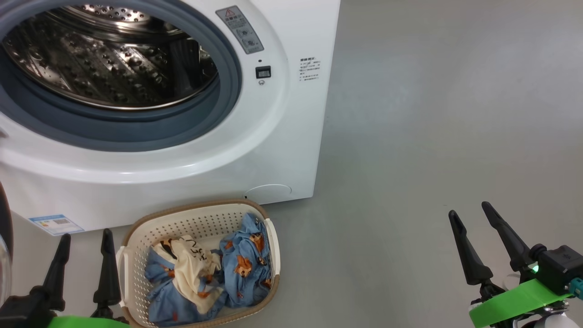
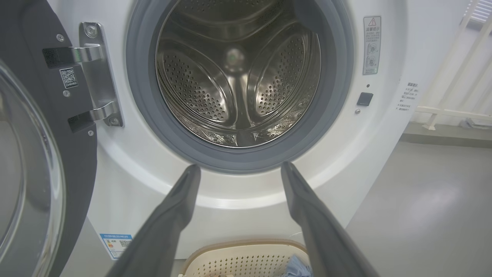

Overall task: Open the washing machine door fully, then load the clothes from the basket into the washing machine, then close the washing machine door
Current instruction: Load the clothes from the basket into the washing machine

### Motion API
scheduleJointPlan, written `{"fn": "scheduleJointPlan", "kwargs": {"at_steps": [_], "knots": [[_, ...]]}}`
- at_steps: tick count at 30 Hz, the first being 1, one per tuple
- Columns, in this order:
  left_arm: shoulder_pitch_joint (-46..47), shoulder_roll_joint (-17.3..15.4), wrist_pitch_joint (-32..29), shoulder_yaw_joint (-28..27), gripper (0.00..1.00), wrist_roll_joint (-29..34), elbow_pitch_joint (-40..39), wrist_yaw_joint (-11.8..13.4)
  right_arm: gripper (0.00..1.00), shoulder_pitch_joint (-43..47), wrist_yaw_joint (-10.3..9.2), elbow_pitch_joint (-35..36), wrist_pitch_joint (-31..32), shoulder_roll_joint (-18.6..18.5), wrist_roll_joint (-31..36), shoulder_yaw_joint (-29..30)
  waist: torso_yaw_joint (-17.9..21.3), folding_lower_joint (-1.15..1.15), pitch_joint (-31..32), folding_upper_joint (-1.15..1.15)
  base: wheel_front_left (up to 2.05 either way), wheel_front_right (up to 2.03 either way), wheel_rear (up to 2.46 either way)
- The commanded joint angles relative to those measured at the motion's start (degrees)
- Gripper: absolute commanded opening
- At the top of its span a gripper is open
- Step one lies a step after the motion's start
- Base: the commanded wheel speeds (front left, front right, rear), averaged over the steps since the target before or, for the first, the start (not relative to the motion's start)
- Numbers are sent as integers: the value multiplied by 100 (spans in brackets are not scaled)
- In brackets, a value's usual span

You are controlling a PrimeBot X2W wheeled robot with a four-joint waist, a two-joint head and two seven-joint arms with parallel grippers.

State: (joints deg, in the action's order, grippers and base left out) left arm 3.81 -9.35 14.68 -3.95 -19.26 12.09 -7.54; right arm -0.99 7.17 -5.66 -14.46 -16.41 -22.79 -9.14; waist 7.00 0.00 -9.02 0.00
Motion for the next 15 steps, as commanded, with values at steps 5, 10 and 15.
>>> {"fn": "scheduleJointPlan", "kwargs": {"at_steps": [5,10,15], "knots": [[268,-68,32,-139,100,104,86,6,100,-268,32,150,-54,-78,40,-121,33,0,-99,0,0,0,0],[294,-69,32,-103,100,115,238,6,100,-367,32,161,-54,-64,52,-147,97,0,-194,0,0,0,0],[346,-64,32,-119,100,169,486,6,100,-460,32,186,-54,-42,85,-127,188,0,-319,0,0,0,0]]}}
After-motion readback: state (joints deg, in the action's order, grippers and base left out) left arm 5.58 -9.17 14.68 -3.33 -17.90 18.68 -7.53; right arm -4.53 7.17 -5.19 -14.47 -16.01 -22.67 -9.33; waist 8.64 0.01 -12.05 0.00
